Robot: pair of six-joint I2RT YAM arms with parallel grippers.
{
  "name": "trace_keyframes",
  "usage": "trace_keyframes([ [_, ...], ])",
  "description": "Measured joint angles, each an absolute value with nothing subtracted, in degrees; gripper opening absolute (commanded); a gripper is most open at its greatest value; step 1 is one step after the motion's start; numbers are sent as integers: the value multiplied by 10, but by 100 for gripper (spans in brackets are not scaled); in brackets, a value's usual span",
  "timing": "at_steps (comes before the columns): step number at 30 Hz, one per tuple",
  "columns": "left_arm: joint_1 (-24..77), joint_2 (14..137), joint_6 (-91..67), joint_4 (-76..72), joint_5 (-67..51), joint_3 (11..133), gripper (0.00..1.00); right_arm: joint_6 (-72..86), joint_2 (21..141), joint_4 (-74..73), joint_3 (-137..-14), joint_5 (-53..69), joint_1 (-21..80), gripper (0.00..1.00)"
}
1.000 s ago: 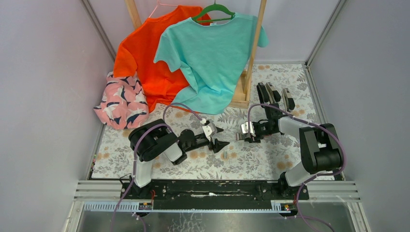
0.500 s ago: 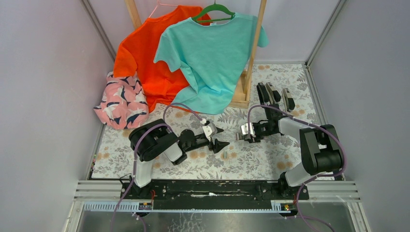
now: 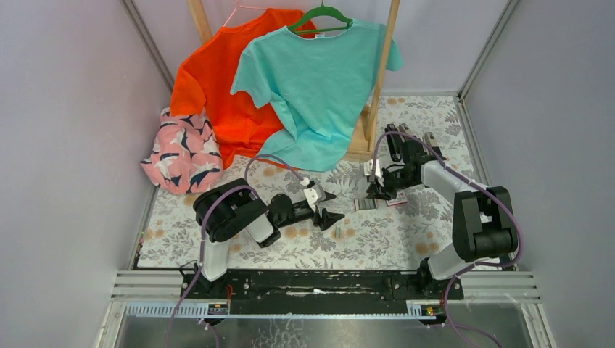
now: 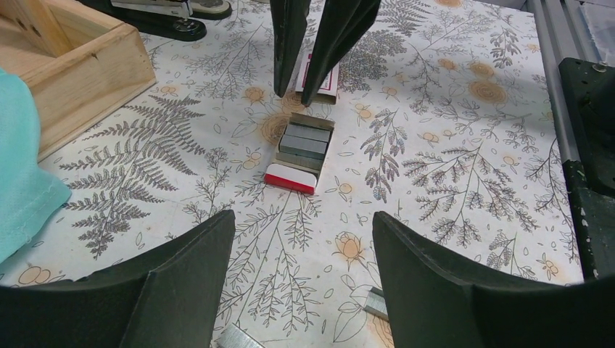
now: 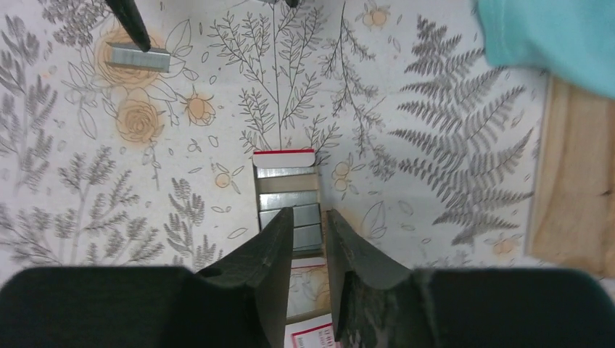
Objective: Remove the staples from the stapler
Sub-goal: Adjust the staple in the staple box.
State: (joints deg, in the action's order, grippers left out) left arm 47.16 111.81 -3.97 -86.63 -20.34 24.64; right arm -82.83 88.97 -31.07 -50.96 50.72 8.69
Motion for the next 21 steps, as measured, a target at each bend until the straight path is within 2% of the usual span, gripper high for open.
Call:
trace_keyframes([
  [3,472,1118,-42,-866,-205,247,76,-746,890,-305,-510,485,90,41],
  [7,472,1118,-43,-866,-206,247,76,-582,889,-287,-516,429,94,63],
  [9,472,1118,-43,-866,-206,247,76,-498,888,-277,-519,392,94,70],
  [21,471,1110,-44,-867,-206,244,76,-86,886,-193,-508,299,96,73],
])
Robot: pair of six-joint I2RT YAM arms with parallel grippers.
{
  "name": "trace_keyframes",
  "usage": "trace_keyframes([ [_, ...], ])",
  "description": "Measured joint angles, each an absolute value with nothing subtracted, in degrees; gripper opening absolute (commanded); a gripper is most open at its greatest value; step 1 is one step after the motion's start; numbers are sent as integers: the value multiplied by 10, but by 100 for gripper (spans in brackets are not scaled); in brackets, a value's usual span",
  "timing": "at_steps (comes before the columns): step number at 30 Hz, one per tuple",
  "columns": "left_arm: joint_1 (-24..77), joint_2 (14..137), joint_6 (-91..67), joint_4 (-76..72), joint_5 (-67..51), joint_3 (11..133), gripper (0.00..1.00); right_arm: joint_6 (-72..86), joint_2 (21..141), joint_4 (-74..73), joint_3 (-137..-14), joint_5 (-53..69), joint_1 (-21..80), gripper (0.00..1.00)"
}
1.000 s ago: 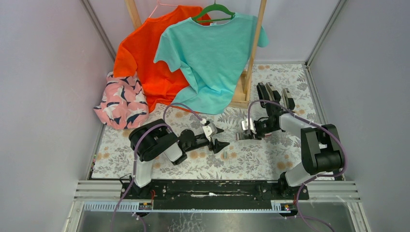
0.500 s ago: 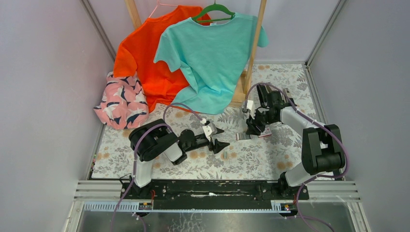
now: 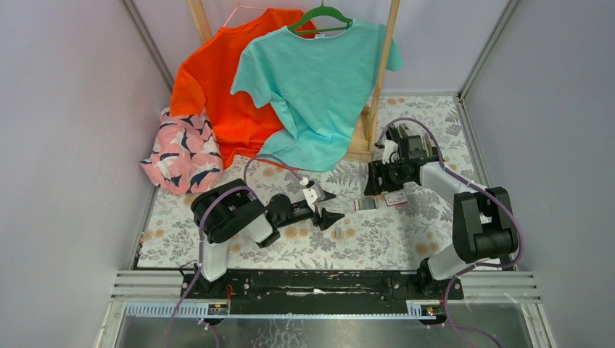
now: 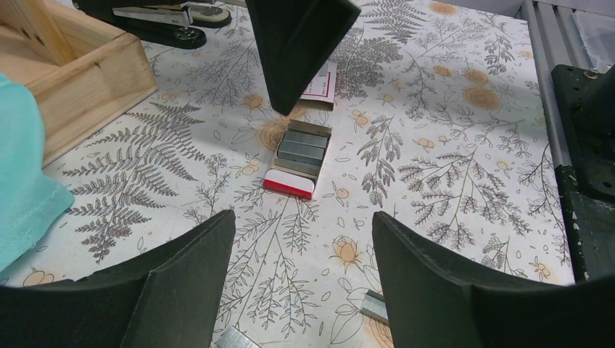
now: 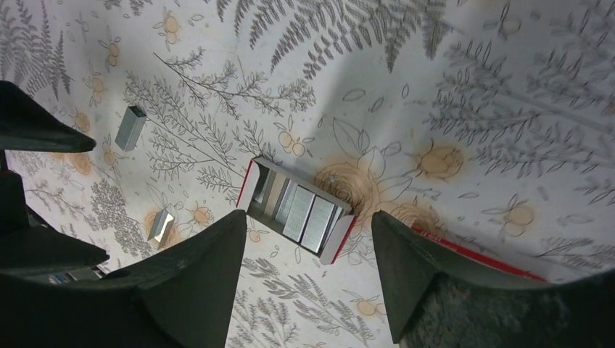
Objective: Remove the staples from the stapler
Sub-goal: Adjust the staple in the staple box.
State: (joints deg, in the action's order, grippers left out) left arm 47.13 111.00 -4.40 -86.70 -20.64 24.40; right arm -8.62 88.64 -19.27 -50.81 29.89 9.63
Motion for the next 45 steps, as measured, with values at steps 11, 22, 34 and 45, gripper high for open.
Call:
trace_keyframes([
  [11,471,1106,-44,-869,-206,242,76,33,886,-153,-449,223,138,68],
  [22,471,1103,-44,-869,-206,236,76,53,886,-145,-449,184,147,62],
  [34,471,1103,-44,-869,-206,236,76,56,887,-145,-451,149,170,56],
  [45,471,1103,-44,-869,-206,236,76,60,891,-149,-457,133,180,56],
])
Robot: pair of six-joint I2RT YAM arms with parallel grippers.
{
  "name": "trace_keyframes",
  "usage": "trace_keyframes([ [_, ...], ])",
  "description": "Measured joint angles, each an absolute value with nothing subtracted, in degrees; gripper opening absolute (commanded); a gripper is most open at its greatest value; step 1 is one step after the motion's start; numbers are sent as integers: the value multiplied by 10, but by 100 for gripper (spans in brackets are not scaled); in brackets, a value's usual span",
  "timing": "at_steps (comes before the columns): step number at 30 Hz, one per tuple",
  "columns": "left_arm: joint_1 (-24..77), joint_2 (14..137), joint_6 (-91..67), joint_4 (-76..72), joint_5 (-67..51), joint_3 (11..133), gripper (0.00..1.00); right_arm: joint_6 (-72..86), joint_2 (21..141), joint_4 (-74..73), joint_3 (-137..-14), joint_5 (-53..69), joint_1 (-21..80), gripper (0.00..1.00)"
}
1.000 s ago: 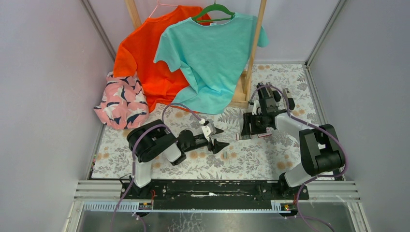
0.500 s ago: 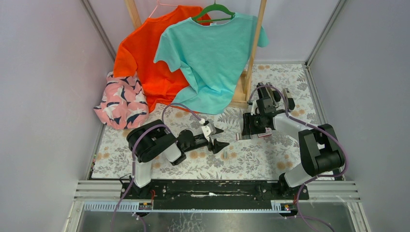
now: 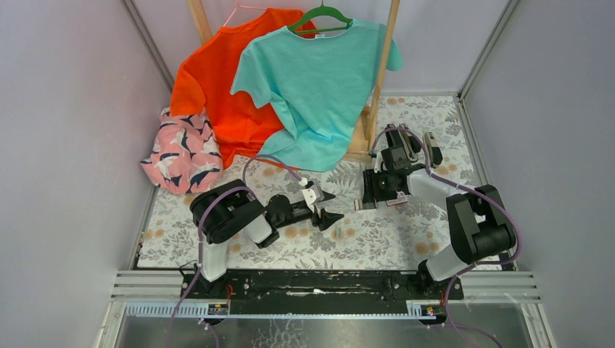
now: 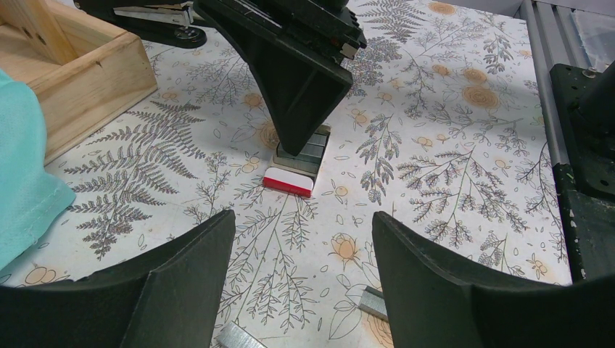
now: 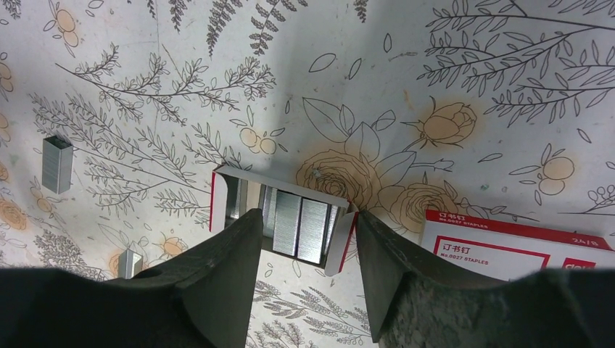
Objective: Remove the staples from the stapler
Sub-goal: Adjust the staple in the staple box.
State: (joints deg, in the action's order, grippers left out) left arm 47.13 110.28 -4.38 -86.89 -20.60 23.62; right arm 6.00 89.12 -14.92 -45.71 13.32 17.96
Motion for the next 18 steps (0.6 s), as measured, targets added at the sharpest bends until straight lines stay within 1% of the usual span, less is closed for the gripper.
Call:
trace_keyframes([
  [6,471,1103,-44,-869,-206,236,76,60,895,-155,-463,114,188,53],
  [18,471,1099,-44,-870,-206,233,76,59,899,-162,-469,82,206,53],
])
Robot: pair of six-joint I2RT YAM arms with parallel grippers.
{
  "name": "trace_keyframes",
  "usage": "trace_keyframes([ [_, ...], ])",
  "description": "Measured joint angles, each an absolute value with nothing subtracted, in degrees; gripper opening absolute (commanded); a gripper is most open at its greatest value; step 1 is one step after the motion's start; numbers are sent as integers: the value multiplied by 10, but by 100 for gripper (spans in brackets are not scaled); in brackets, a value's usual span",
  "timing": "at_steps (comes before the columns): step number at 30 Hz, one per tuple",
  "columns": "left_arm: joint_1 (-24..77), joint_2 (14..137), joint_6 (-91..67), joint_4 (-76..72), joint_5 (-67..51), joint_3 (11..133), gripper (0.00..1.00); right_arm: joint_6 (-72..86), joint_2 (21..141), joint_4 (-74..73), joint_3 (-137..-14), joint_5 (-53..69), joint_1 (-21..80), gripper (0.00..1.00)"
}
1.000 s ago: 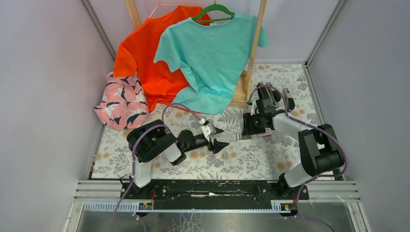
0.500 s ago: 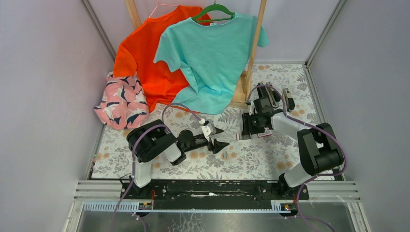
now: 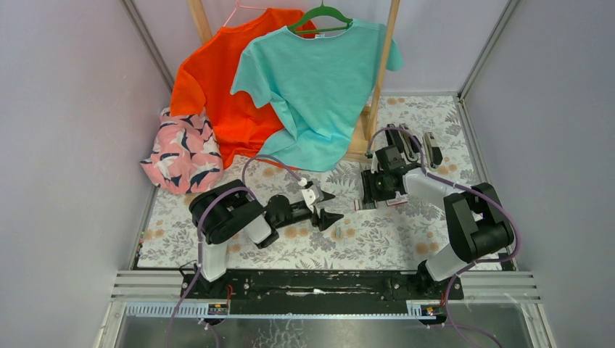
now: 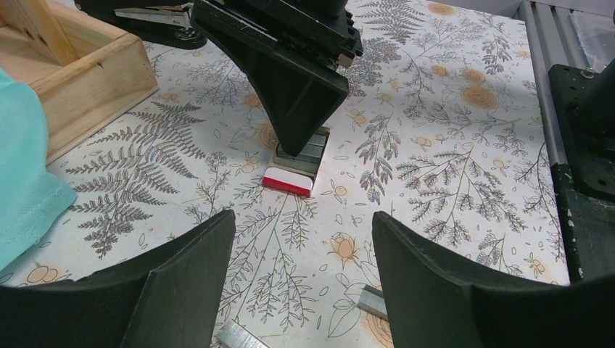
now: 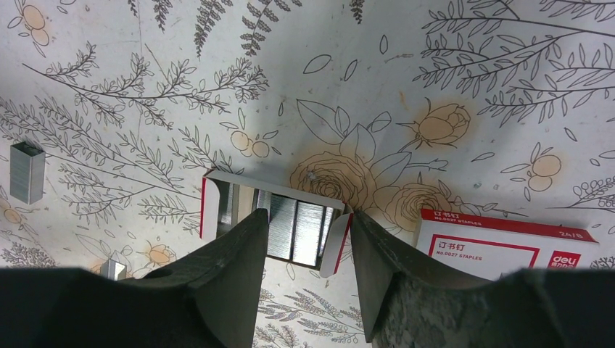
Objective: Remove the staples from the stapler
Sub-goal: Adjust the staple in the staple box.
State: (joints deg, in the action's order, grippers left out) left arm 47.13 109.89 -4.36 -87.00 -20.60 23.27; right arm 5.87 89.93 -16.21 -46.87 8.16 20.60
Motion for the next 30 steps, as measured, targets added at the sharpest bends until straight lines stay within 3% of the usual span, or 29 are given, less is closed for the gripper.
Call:
trace_keyframes([
  [22,471,1093,-43,-870,-206,227,76,58,906,-172,-478,65,214,45],
  [30,471,1093,-43,-871,-206,227,76,57,906,-172,-478,66,215,55],
])
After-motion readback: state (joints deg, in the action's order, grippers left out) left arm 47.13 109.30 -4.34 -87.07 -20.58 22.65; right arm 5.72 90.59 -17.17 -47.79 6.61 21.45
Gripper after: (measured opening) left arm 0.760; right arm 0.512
